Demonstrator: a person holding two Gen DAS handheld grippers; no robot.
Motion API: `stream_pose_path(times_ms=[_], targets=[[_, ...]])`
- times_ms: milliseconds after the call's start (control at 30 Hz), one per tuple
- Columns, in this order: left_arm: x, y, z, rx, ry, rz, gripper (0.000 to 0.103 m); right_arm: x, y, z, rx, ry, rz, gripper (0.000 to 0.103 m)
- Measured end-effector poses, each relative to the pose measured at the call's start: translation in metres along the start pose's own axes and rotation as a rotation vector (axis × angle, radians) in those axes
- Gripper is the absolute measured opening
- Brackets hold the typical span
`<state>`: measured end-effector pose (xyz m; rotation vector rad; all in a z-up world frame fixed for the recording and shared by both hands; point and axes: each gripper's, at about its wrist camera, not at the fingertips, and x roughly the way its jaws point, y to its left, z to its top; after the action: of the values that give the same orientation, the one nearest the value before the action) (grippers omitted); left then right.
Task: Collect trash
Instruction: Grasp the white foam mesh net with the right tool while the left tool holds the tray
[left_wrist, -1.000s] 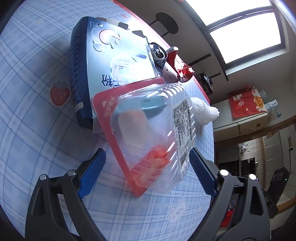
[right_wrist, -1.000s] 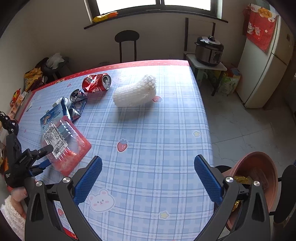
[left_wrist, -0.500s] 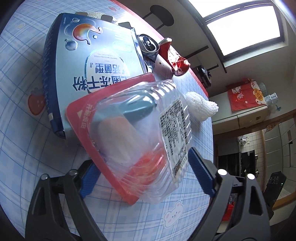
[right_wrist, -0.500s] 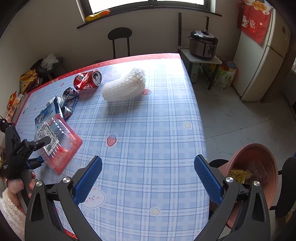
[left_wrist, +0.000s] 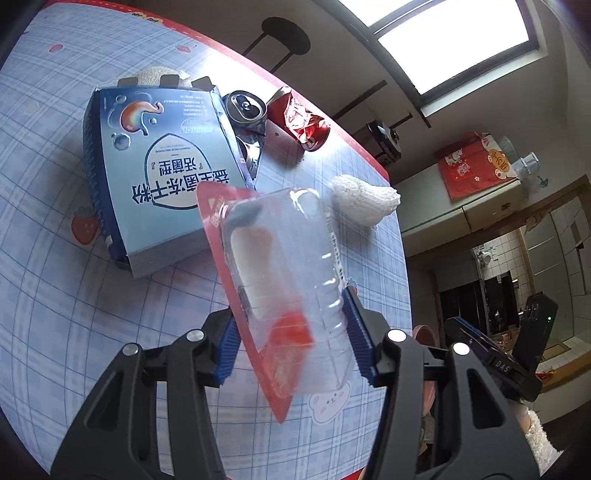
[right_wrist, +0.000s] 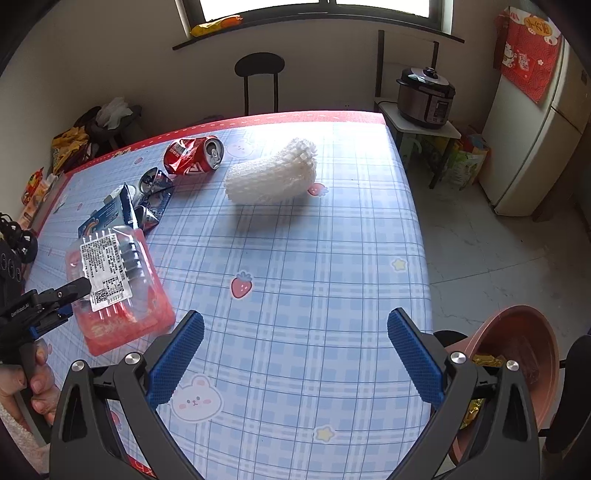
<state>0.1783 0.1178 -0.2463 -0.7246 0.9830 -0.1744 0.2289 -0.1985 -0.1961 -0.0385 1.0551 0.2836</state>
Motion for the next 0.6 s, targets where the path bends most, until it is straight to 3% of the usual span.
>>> stream_pose_path(times_ms=[200, 333, 600], targets=[[-0.015, -0.014, 0.004, 0.068, -0.024, 0.02, 0.05, 0.003, 0.002, 0.004, 0.003, 0.009, 0.022, 0.097], [-0.028, -0.009, 0.009, 0.053, -0.064, 0.016, 0.05, 0.01, 0.004, 0.01, -0.008, 0.022, 0.041, 0.097], [-0.069, 0.004, 0.027, 0.037, -0.192, 0.057, 0.05, 0.038, 0.015, 0.057, -0.067, -0.003, 0.103, 0.097]])
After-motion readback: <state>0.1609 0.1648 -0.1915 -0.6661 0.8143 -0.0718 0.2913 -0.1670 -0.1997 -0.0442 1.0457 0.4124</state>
